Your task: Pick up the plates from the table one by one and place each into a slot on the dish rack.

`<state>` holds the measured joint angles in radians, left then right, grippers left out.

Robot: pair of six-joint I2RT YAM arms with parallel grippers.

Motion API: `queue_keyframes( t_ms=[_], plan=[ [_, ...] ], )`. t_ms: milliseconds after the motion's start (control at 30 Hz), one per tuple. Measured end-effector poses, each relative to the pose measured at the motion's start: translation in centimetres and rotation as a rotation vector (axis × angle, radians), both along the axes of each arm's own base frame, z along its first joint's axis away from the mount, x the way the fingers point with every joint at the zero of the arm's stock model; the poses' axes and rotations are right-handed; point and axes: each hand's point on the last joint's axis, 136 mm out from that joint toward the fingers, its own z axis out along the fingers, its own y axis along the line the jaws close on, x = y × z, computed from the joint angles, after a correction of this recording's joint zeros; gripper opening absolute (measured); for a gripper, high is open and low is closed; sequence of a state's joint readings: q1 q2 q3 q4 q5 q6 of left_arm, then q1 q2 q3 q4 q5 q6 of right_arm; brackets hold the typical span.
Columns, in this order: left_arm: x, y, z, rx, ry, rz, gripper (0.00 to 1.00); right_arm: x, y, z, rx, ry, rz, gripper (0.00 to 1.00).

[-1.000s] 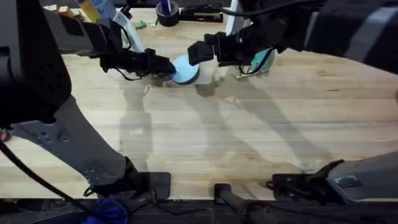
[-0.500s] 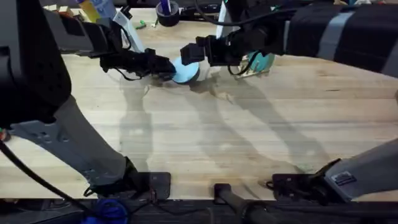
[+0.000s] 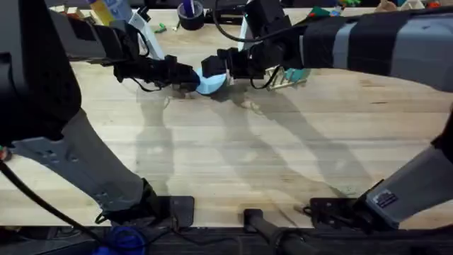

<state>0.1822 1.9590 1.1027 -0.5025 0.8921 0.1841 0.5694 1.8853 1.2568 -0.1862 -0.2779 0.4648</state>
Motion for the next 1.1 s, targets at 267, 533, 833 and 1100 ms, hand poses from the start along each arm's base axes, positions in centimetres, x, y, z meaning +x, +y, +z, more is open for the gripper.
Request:
queue_keyframes(
  t_ms=[267,533,833,1100],
  plan=[
    [0.0,0.0,0.0,0.001,-0.001,-0.003,0.040,0.7,0.5,-0.6,0.023,-0.001,-0.024,0.990],
    [0.0,0.0,0.0,0.001,-0.001,-0.003,0.040,1.0,0.9,-1.3,0.030,0.003,-0.029,0.949],
    [-0.1,0.0,0.0,0.001,-0.001,-0.003,0.040,0.6,2.0,-1.5,0.039,-0.007,-0.007,0.874],
    [-0.1,0.0,0.0,0.002,-0.002,-0.004,0.040,0.7,1.9,-1.5,0.039,0.000,-0.031,0.461]
  ],
)
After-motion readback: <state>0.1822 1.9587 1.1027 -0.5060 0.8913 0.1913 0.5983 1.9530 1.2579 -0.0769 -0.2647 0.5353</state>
